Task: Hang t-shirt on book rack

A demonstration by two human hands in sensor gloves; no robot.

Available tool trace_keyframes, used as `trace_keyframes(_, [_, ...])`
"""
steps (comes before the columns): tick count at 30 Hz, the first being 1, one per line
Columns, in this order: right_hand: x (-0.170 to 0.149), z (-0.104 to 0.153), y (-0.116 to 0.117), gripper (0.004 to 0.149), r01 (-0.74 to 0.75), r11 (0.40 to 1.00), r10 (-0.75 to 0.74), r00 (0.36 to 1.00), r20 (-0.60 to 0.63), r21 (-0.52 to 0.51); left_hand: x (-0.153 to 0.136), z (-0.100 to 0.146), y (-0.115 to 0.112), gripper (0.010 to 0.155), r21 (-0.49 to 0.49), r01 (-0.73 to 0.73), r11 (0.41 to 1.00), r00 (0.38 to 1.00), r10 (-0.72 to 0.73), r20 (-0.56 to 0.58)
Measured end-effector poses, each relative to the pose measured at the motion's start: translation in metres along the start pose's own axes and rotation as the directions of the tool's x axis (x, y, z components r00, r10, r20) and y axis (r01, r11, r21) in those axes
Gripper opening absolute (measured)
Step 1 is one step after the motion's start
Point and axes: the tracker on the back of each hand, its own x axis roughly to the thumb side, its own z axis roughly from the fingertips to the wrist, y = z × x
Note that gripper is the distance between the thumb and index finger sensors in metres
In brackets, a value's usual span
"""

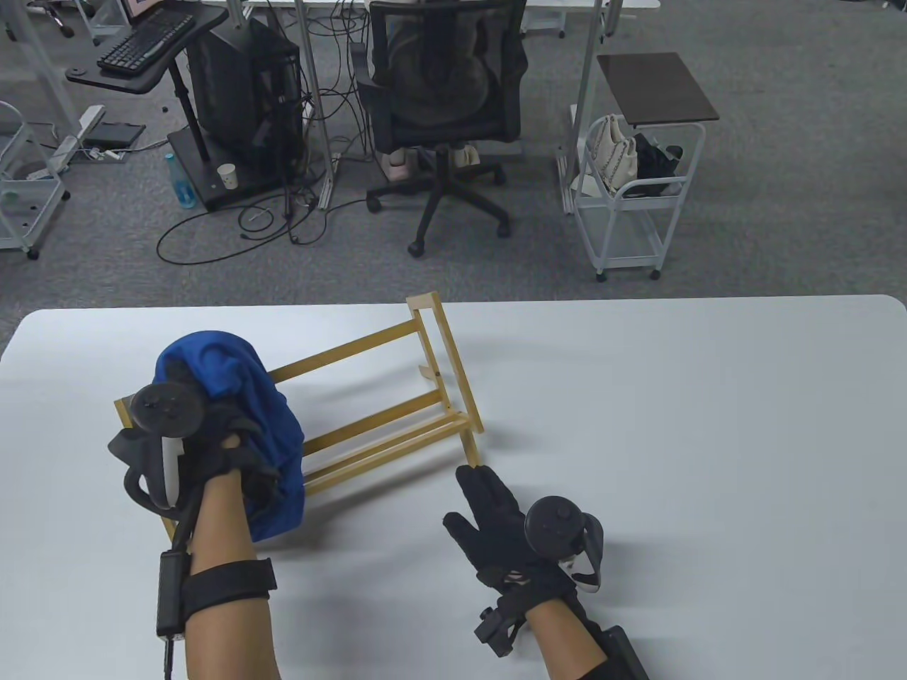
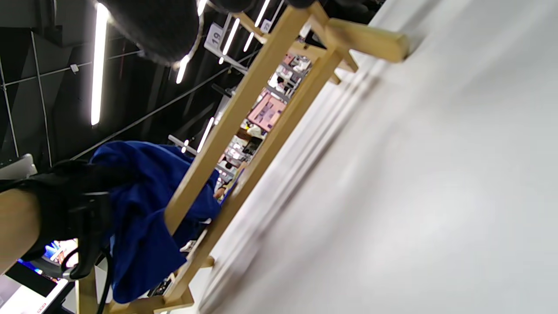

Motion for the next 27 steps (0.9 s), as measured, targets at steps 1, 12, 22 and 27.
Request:
trace_keyframes(1, [0.0, 0.0, 0.0, 0.066, -0.002, 1.0, 0.002, 1.0, -0.001, 0.001, 0.0, -0.001, -0.003, 0.075, -0.012, 0.001, 1.0, 1.0, -0.001, -0.009])
trace_keyframes(12, [-0.001, -0.001, -0.001, 0.066, -0.012, 1.0, 0.012, 1.0, -0.013, 0.002, 0.001, -0.005, -0.022, 0.075, -0.061, 0.13, 0.99, 0.991, -0.132, -0.027])
trace_keyframes(22, [-0.002, -0.001, -0.001, 0.066, -0.018, 1.0, 0.018, 1.0, -0.012, 0.002, 0.003, -0.003, -0.034, 0.075, -0.101, 0.253, 0.962, 0.966, -0.257, -0.028])
trace_keyframes(27, [-0.002, -0.001, -0.001, 0.066, -0.014, 1.0, 0.014, 1.0, -0.011, 0.001, 0.002, -0.002, -0.038, 0.077, -0.136, 0.26, 0.956, 0.964, -0.265, -0.022])
